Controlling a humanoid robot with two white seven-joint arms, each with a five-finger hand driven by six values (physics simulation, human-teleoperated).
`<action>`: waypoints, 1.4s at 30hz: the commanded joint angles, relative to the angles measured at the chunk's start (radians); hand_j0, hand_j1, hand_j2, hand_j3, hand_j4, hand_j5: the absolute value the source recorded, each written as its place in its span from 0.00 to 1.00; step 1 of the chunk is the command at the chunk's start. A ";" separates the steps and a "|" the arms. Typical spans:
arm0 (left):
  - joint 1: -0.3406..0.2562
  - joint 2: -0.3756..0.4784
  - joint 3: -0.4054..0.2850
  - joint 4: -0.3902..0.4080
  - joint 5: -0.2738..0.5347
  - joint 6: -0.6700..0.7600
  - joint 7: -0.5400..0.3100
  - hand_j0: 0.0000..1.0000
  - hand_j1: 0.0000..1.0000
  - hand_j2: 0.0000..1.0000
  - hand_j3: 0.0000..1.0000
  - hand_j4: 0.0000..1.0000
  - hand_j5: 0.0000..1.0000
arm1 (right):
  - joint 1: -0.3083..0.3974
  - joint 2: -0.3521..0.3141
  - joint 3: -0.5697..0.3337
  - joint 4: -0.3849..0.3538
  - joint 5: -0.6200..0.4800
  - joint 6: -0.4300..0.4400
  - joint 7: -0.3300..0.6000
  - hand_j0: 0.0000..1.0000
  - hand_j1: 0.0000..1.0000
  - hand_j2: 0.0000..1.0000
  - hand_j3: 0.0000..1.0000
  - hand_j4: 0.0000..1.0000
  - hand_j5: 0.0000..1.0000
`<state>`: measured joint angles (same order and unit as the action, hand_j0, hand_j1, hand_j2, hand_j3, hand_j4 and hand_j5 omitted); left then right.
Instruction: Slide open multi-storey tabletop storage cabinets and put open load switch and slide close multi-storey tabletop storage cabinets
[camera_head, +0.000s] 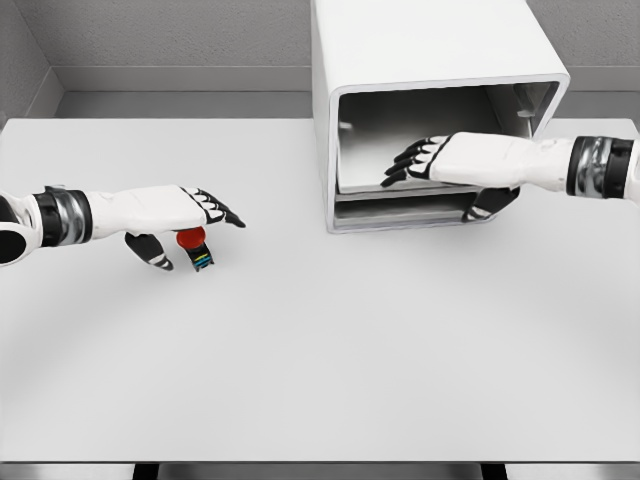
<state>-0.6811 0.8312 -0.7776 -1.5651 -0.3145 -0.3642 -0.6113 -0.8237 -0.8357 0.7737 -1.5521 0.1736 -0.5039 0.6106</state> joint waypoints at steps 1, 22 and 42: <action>0.002 0.000 0.000 0.000 0.009 0.002 0.000 0.80 0.80 0.80 0.80 0.80 0.80 | 0.000 -0.009 0.002 -0.013 -0.017 -0.008 0.000 1.00 1.00 1.00 1.00 1.00 1.00; 0.011 0.009 -0.003 0.008 0.015 0.033 0.000 0.46 0.46 0.46 0.46 0.46 0.46 | 0.000 -0.049 0.068 0.033 -0.164 0.177 0.000 1.00 1.00 1.00 1.00 1.00 1.00; -0.055 0.040 0.008 -0.127 0.083 0.027 0.000 0.44 0.44 0.44 0.44 0.44 0.44 | 0.008 -0.108 0.079 -0.054 -0.158 0.007 0.000 1.00 1.00 1.00 1.00 1.00 1.00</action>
<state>-0.7363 0.8609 -0.7709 -1.6809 -0.2400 -0.3361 -0.6110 -0.8161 -0.9332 0.8417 -1.5942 0.0497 -0.4447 0.5999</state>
